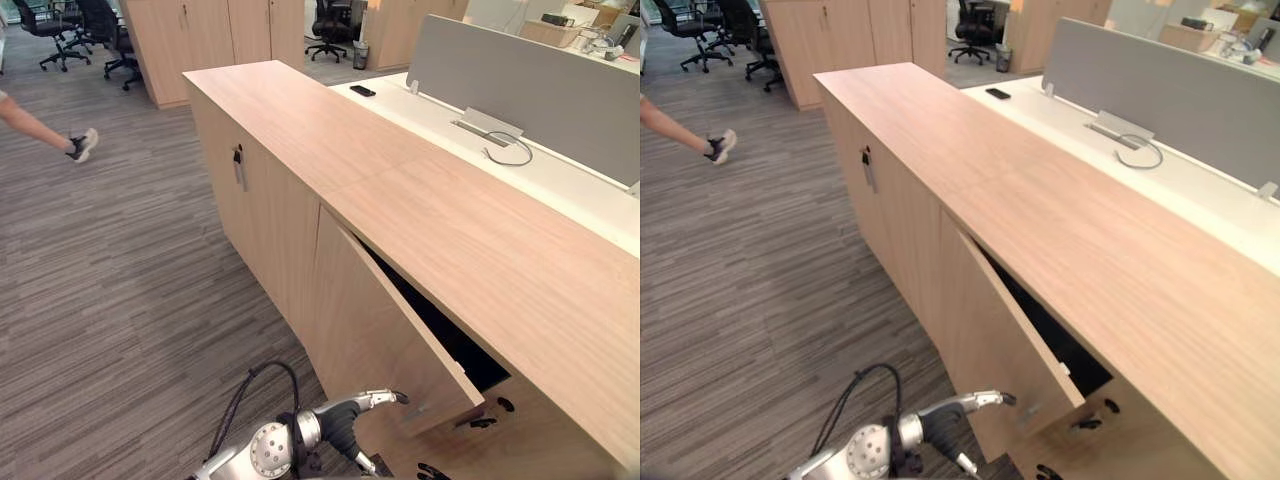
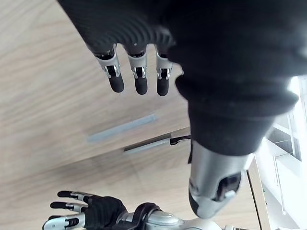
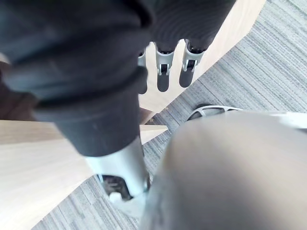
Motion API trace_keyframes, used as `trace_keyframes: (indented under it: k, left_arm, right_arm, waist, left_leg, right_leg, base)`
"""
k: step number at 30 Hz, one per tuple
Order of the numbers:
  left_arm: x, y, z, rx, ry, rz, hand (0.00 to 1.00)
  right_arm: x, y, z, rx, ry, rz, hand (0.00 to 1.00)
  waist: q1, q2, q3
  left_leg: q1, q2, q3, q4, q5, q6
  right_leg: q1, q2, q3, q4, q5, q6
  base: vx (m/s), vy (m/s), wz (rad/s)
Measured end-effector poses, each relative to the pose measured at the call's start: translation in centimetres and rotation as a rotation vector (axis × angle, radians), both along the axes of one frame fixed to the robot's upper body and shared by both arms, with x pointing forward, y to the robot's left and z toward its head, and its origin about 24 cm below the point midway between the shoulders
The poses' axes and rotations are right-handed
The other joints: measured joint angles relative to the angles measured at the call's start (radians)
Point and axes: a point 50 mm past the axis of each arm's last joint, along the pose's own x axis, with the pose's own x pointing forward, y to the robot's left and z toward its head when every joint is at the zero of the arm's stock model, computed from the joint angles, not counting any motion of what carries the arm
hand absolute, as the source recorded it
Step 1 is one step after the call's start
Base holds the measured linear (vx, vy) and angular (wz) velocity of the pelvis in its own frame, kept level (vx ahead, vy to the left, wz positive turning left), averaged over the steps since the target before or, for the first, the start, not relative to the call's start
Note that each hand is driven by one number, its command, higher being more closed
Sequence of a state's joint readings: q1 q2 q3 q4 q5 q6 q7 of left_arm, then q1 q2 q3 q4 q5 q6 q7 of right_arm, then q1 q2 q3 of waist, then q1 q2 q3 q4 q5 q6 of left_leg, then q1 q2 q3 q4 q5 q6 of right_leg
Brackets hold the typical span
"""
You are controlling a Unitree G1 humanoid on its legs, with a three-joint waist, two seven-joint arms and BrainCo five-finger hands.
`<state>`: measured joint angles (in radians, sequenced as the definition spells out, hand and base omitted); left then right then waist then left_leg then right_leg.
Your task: Walk over to the cabinet, pick up the folder, carry it to the office cabinet, place the folder inside the office cabinet, then close the office cabinet door
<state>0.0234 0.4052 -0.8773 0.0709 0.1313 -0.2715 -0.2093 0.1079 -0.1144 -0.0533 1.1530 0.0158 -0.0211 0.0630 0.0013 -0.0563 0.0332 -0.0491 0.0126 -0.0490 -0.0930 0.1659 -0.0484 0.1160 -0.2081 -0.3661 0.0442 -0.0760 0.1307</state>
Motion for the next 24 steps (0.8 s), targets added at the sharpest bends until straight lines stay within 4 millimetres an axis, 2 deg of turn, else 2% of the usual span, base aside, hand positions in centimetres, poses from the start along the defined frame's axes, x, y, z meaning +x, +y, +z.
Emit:
trace_keyframes:
  k: [3, 6, 8, 9, 10, 11, 13, 14, 16, 18, 19, 20, 21, 22, 23, 24]
  left_arm:
    - [-0.1, 0.6, -1.6, 0.003, 0.117, 0.063, 0.00]
    - [1.1, 2.9, -4.5, 0.058, 0.236, 0.256, 0.00]
    - [2.1, 5.2, -6.1, 0.092, 0.319, 0.420, 0.00]
    - [2.3, 6.6, -7.3, 0.121, 0.369, 0.525, 0.00]
    - [2.1, 8.0, -8.3, 0.179, 0.397, 0.595, 0.00]
    - [1.9, 8.7, -8.8, 0.207, 0.411, 0.615, 0.00]
    - [0.2, 11.3, -10.9, 0.343, 0.511, 0.696, 0.00]
    - [-0.3, 11.9, -11.4, 0.365, 0.542, 0.725, 0.00]
    - [-1.8, 13.4, -12.6, 0.409, 0.632, 0.836, 0.00]
    - [-2.2, 14.7, -13.0, 0.385, 0.686, 1.003, 0.00]
    - [-2.4, 14.9, -13.1, 0.369, 0.705, 1.045, 0.00]
    - [-2.9, 15.3, -13.3, 0.321, 0.744, 1.149, 0.00]
    - [-3.1, 15.4, -13.4, 0.313, 0.756, 1.172, 0.00]
    - [-3.2, 15.5, -13.4, 0.302, 0.761, 1.193, 0.00]
    - [-3.2, 15.6, -13.4, 0.264, 0.775, 1.248, 0.00]
    - [-3.4, 15.6, -13.5, 0.234, 0.792, 1.295, 0.00]
  right_arm:
    - [0.2, -0.1, 0.0, -0.012, 0.000, 0.009, 0.00]
    - [1.1, -0.5, 0.2, -0.024, -0.018, -0.001, 0.00]
    - [1.8, -0.8, 0.4, -0.029, -0.034, -0.023, 0.00]
    - [1.7, -1.0, 0.4, -0.030, -0.034, -0.040, 0.00]
    - [1.7, -1.3, 0.5, -0.032, -0.039, -0.070, 0.00]
    - [1.7, -1.2, 0.4, -0.030, -0.040, -0.079, 0.00]
    - [1.3, -1.2, 0.4, -0.041, -0.021, -0.048, 0.00]
    - [1.3, -1.2, 0.3, -0.042, -0.020, -0.046, 0.00]
    - [1.0, -1.2, 0.3, -0.038, -0.009, -0.072, 0.00]
    - [0.7, -1.4, 0.2, -0.037, -0.005, -0.112, 0.00]
    - [0.7, -1.5, 0.2, -0.041, -0.002, -0.114, 0.00]
    - [0.5, -1.9, 0.3, -0.053, 0.006, -0.152, 0.00]
    - [0.4, -1.9, 0.2, -0.054, 0.006, -0.167, 0.00]
    - [0.5, -1.9, 0.3, -0.057, 0.005, -0.176, 0.00]
    - [0.8, -1.9, 0.3, -0.065, -0.001, -0.183, 0.00]
    - [1.0, -2.0, 0.3, -0.074, 0.000, -0.186, 0.00]
  waist:
    - [-0.005, 0.003, -0.001]
    - [-0.007, 0.012, 0.003]
    - [-0.015, 0.022, 0.020]
    - [-0.024, 0.031, 0.029]
    - [-0.028, 0.035, 0.034]
    - [-0.028, 0.034, 0.034]
    - [-0.017, 0.036, 0.037]
    - [-0.016, 0.036, 0.038]
    - [-0.015, 0.036, 0.039]
    - [-0.015, 0.049, 0.039]
    - [-0.014, 0.056, 0.040]
    - [-0.003, 0.068, 0.039]
    - [-0.002, 0.072, 0.036]
    - [0.000, 0.071, 0.037]
    - [0.012, 0.065, 0.038]
    - [0.024, 0.065, 0.041]
  left_leg:
    - [0.023, 0.011, 0.044, 0.001, -0.011, -0.002]
    - [0.036, 0.030, 0.125, 0.005, -0.026, -0.002]
    - [0.050, 0.047, 0.175, 0.007, -0.028, 0.002]
    - [0.061, 0.050, 0.200, 0.012, -0.037, 0.003]
    - [0.075, 0.056, 0.222, 0.013, -0.050, -0.006]
    - [0.081, 0.058, 0.228, 0.014, -0.054, -0.009]
    - [0.111, 0.101, 0.287, 0.016, -0.071, -0.021]
    - [0.112, 0.108, 0.300, 0.022, -0.077, -0.028]
    - [0.090, 0.149, 0.333, 0.096, -0.125, -0.049]
    - [0.025, 0.224, 0.334, 0.280, -0.230, -0.076]
    - [0.017, 0.247, 0.333, 0.322, -0.255, -0.083]
    - [0.006, 0.299, 0.325, 0.425, -0.292, -0.086]
    - [-0.006, 0.309, 0.309, 0.462, -0.293, -0.086]
    - [-0.023, 0.313, 0.286, 0.498, -0.292, -0.084]
    - [-0.055, 0.277, 0.184, 0.547, -0.325, -0.096]
    - [-0.048, 0.216, 0.088, 0.501, -0.357, -0.101]
  right_leg:
    - [-0.003, 0.005, 0.045, -0.001, 0.002, 0.002]
    - [-0.067, 0.000, 0.093, 0.064, -0.001, -0.001]
    - [-0.111, -0.024, 0.016, 0.135, -0.006, -0.014]
    - [-0.119, -0.047, -0.068, 0.180, -0.018, -0.033]
    - [-0.115, -0.064, -0.147, 0.200, -0.034, -0.057]
    - [-0.107, -0.069, -0.178, 0.201, -0.034, -0.057]
    - [-0.073, -0.018, -0.179, 0.112, 0.002, -0.060]
    - [-0.065, -0.003, -0.177, 0.089, 0.010, -0.060]
    - [-0.056, 0.030, -0.176, 0.046, 0.015, -0.063]
    - [-0.037, 0.078, -0.175, 0.017, 0.015, -0.064]
    - [-0.025, 0.096, -0.173, 0.008, 0.016, -0.064]
    - [-0.012, 0.135, -0.118, 0.002, 0.030, -0.086]
    - [-0.011, 0.144, -0.109, 0.003, 0.033, -0.094]
    - [-0.014, 0.146, -0.098, 0.003, 0.033, -0.095]
    - [-0.009, 0.136, -0.058, 0.003, 0.039, -0.097]
    - [-0.021, 0.124, -0.029, 0.009, 0.041, -0.095]
  base:
    - [0.06, -0.025, -0.41]
    - [0.01, -0.007, -0.78]
    - [-0.06, -0.026, -0.75]
    - [-0.07, -0.018, -0.57]
    - [-0.08, -0.024, -0.47]
    - [-0.04, -0.016, -0.57]
    - [-0.04, -0.031, -0.75]
    - [-0.03, -0.059, -0.79]
    - [-0.02, -0.097, -0.61]
    - [0.01, -0.171, -0.41]
    - [0.11, -0.191, -0.51]
    - [0.12, -0.134, -0.45]
    - [0.13, -0.111, -0.47]
    - [0.16, -0.053, -0.54]
    - [0.18, -0.015, -0.77]
    - [0.17, 0.027, -0.87]
